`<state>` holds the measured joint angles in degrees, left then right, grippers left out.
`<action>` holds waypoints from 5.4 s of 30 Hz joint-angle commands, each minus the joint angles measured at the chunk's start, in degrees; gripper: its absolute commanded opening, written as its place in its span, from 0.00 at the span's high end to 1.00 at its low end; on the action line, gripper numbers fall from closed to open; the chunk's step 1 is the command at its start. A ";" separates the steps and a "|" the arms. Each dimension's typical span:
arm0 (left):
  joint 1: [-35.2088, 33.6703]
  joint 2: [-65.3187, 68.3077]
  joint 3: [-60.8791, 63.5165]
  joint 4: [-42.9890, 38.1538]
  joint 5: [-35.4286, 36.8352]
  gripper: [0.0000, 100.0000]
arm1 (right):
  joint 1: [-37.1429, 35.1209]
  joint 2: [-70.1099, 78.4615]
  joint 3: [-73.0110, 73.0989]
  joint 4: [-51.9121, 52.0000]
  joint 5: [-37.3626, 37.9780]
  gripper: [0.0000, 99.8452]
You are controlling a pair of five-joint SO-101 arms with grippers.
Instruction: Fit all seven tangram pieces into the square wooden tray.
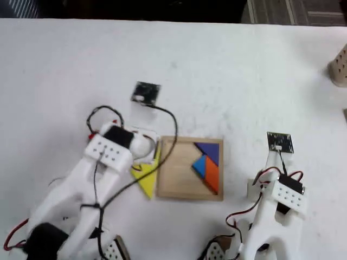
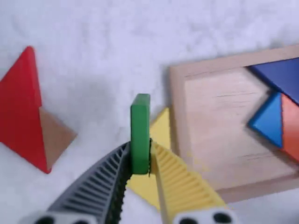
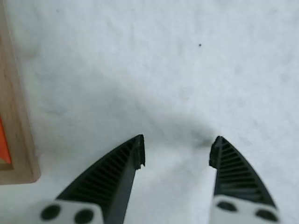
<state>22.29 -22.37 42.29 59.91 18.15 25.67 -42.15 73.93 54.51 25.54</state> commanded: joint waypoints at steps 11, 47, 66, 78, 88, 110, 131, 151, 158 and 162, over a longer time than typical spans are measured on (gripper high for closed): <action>14.37 3.21 -2.46 -11.78 -0.26 0.98 | -0.22 -1.45 -0.18 -0.84 0.53 0.77; 0.75 17.71 -1.05 -20.04 -0.26 0.68 | -0.22 -1.45 -0.18 -0.84 0.53 0.77; -9.45 3.82 -0.44 -10.90 -0.26 0.69 | -0.22 -1.45 -0.18 -0.84 0.53 0.77; -32.22 12.26 3.08 -16.97 -0.53 0.96 | -5.67 -1.98 -10.81 5.05 3.96 0.98; -36.18 17.71 -0.09 -19.16 -0.70 0.98 | -41.71 -1.36 -27.78 10.42 -2.46 0.98; -35.91 17.80 -0.09 -19.34 -0.70 0.98 | -55.60 3.56 1.67 -38.11 -1.85 0.98; -35.91 17.80 -0.09 -19.08 -0.70 0.98 | -47.08 18.33 -9.05 -28.97 0.00 0.98; -35.91 17.80 -0.09 -19.08 -0.70 0.98 | -43.03 15.08 -8.70 -24.84 0.00 0.98; -35.30 17.80 -0.09 -18.99 -0.70 0.98 | -42.77 14.73 -8.79 -25.27 0.00 0.98; -35.30 17.80 -0.09 -19.08 -0.70 0.98 | -40.22 14.73 -11.60 -25.27 -0.44 0.98</action>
<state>-13.23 -4.44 45.45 41.98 18.15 -16.79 -26.86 66.55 29.45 24.84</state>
